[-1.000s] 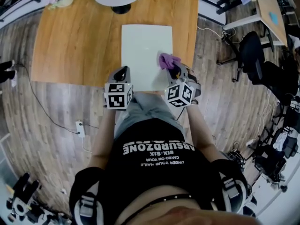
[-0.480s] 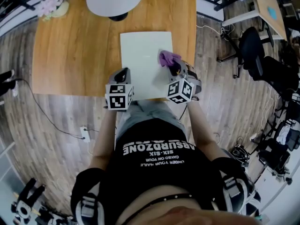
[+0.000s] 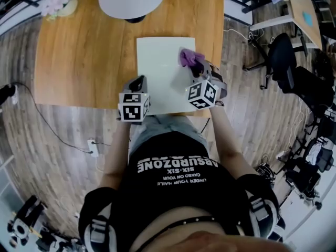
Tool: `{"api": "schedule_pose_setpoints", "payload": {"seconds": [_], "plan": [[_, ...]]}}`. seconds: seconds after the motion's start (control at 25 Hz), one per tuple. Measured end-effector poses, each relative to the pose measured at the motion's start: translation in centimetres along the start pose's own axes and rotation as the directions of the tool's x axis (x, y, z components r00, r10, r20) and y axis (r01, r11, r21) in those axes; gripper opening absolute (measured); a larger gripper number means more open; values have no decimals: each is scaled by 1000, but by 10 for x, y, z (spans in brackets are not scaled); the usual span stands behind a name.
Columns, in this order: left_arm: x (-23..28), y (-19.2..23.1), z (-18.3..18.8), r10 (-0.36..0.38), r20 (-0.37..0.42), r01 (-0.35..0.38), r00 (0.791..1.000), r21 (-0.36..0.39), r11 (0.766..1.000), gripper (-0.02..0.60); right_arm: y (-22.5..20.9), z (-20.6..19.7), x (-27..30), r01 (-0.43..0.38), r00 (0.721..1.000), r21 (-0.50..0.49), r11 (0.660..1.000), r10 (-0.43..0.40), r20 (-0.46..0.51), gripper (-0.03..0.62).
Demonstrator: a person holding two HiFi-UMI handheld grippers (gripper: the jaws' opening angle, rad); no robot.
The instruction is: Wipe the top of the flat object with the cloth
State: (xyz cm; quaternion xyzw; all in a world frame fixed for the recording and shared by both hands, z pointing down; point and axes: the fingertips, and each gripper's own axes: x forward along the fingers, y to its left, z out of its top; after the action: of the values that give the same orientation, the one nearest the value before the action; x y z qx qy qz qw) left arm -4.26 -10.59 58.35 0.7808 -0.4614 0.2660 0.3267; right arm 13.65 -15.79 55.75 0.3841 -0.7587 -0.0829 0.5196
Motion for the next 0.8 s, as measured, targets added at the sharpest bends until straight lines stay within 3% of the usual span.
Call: {"api": "schedule_pose_setpoints", "payload": {"seconds": [0.56,0.8], "plan": [[3,-2,1,-19,-52,22,998,68,997,15,-35,13,35,23,1000,1,1000,-23,-5,106],[5,0,0,-61,-104,68,993,62,996,15,-41,18,44,17,1000,-2,1000,-17,-16,106]]}}
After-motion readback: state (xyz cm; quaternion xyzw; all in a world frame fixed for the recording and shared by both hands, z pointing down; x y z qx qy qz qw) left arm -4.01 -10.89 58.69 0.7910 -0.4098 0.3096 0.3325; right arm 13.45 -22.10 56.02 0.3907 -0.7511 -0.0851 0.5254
